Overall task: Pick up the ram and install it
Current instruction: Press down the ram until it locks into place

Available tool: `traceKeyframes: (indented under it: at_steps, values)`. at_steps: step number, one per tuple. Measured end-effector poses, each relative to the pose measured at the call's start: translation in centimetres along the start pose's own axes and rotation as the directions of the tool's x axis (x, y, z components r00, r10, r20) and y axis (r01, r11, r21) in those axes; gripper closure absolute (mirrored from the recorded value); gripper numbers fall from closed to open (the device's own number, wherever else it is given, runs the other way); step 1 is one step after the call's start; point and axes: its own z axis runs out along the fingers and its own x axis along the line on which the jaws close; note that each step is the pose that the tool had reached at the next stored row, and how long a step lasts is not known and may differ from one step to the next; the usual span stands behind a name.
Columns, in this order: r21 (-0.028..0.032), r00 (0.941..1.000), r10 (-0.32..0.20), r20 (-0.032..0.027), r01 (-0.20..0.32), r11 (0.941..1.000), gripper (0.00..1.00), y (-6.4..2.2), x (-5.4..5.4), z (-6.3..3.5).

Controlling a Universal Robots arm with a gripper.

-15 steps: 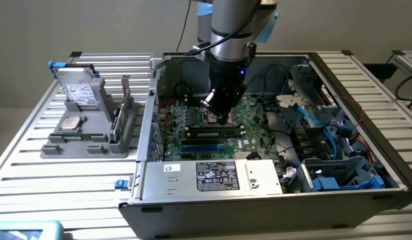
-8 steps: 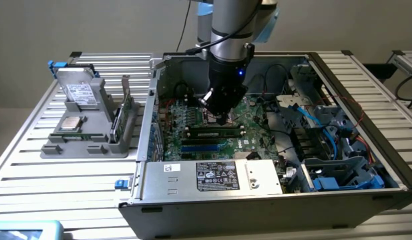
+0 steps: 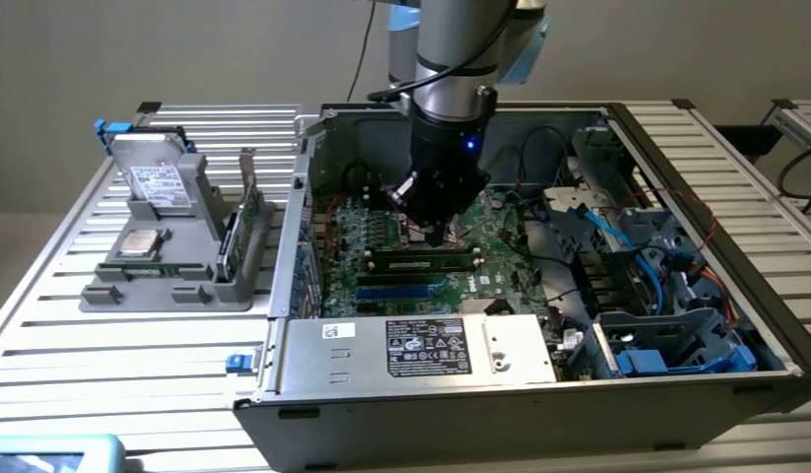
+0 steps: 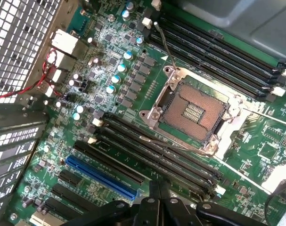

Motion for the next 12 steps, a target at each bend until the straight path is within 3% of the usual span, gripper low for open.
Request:
traceKeyframes:
  at_steps: [7, 12]
  values:
    - [-0.0011, 0.997, 0.078, -0.004, -0.078, 0.997, 0.89, -0.01, 0.0, -0.01]
    - [0.0033, 0.992, 0.126, -0.0058, -0.126, 0.992, 0.89, -0.01, -0.01, 0.0]
